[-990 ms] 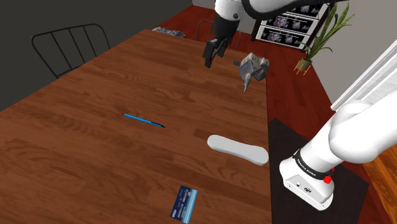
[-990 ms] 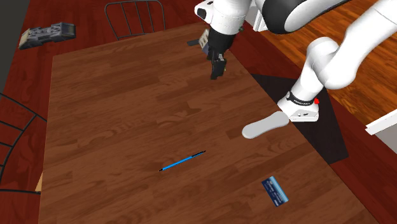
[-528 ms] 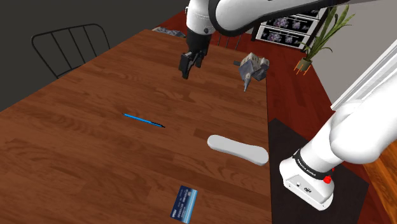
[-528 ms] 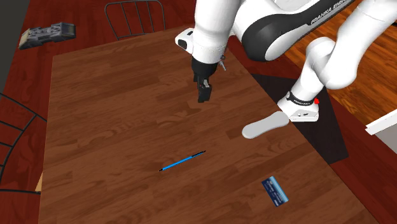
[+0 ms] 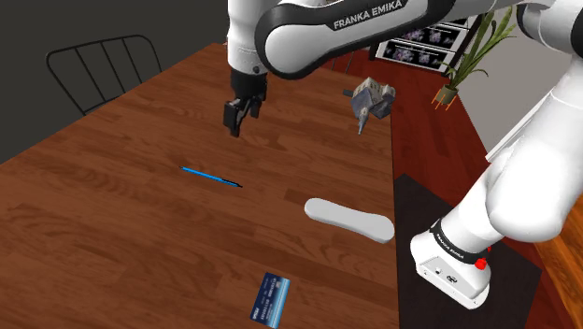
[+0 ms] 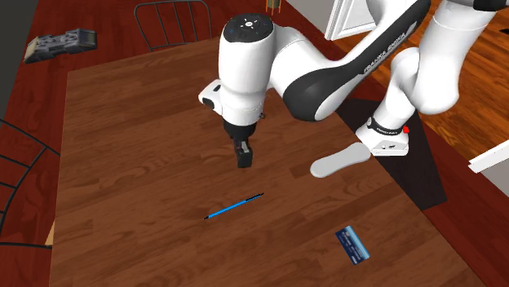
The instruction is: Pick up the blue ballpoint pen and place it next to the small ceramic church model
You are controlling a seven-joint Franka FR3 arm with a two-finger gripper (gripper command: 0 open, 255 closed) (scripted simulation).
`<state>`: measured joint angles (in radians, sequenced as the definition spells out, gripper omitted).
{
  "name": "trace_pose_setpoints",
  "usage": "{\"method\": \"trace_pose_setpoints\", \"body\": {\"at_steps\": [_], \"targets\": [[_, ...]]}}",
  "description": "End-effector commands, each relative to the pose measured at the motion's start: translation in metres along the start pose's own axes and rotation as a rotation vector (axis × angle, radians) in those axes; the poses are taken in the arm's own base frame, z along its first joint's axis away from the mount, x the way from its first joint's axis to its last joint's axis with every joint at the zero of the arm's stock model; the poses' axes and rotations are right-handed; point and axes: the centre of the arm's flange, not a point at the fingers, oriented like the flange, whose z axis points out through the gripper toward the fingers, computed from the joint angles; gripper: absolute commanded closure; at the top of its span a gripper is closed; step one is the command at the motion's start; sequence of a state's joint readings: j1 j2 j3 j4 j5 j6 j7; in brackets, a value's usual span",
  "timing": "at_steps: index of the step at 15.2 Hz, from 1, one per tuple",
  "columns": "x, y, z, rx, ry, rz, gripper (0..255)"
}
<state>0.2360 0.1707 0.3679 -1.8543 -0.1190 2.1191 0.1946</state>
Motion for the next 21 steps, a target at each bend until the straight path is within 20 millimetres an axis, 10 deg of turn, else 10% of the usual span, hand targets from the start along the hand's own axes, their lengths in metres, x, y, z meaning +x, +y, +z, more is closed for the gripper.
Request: {"method": "trace_pose_setpoints", "body": {"at_steps": [1,11,21], "targets": [[0.014,-0.018,0.011,0.011,-0.003,-0.023,0],[0.076,-0.105,0.067,0.064,-0.018,-0.131,0],[0.076,-0.107,0.107,0.064,-0.018,-0.131,0]]}}
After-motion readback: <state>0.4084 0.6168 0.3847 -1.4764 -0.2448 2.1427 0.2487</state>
